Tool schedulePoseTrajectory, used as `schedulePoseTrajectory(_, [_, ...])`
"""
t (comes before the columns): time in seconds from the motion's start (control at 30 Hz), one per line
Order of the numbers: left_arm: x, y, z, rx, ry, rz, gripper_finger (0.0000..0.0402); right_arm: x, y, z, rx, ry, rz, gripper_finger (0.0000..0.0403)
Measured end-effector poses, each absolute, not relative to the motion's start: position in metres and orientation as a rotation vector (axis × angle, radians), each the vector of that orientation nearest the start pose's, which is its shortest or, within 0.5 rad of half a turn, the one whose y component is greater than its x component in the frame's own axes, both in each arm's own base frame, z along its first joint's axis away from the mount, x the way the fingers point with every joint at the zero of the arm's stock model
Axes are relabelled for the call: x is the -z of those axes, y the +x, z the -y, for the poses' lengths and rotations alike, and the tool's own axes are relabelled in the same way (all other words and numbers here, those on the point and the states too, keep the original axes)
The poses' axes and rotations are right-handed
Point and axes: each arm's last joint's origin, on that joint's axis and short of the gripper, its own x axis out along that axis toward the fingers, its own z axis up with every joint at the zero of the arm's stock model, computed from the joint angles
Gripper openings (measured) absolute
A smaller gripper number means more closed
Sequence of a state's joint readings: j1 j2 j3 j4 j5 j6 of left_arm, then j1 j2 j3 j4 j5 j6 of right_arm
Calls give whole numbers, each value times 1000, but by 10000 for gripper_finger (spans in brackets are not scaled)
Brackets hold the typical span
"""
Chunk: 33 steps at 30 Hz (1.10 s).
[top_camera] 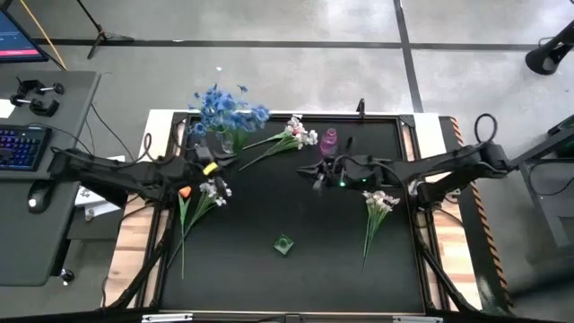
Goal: Sort flowers into vase by color
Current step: Put the blue flowers into the transparent vase
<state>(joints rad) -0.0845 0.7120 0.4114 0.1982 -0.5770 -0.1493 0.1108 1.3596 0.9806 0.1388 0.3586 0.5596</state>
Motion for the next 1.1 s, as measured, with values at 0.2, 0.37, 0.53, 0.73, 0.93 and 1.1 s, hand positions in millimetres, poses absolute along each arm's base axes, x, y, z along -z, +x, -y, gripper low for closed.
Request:
schedulePoseTrajectory(0.2, [-231, 161, -15, -646, -98, 28, 0, -302, 318, -26, 275, 415, -93, 4])
schedulePoseTrajectory(0.37, [-221, 143, -26, -701, -57, 160, 0, -302, 320, -27, 245, 330, -100, 9])
schedulePoseTrajectory(0.53, [-219, 128, -36, -790, 35, 183, 0, -303, 320, -27, 228, 334, -95, 2])
schedulePoseTrajectory(0.73, [-218, 119, -49, -901, 108, 173, 0, -303, 320, -27, 228, 334, -93, 1])
schedulePoseTrajectory(0.93, [-220, 112, -64, -984, 96, 216, 0, -304, 320, -27, 224, 333, -76, 0])
schedulePoseTrajectory(1.1, [-221, 106, -74, -1008, 64, 252, 0, -305, 320, -27, 224, 332, -74, 0])
